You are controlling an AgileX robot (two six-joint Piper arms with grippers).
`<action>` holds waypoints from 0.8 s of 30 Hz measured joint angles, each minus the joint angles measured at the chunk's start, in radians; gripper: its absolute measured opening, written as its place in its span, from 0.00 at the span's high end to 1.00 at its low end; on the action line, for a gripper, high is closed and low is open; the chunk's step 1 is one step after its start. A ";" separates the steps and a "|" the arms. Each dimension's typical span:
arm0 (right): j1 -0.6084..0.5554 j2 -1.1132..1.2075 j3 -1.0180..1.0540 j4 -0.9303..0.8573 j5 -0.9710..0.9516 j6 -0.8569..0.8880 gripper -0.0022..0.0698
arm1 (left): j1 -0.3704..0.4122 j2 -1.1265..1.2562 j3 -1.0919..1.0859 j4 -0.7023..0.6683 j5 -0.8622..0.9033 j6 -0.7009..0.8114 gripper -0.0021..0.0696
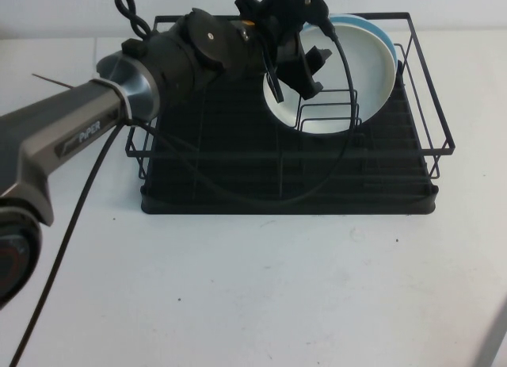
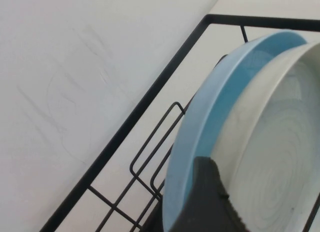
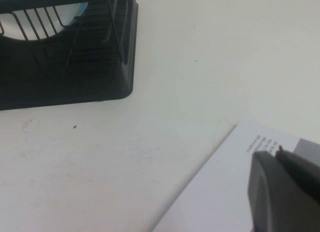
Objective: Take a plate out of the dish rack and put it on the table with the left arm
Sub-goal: Grasp the plate from the shelf
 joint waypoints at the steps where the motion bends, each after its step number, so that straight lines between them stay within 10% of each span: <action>1: 0.000 0.000 0.000 0.000 0.000 0.000 1.00 | 0.000 0.002 0.000 0.000 -0.003 0.000 0.37; 24: 0.000 0.000 0.000 0.000 0.000 0.000 1.00 | 0.000 0.063 -0.005 -0.009 -0.094 0.004 0.40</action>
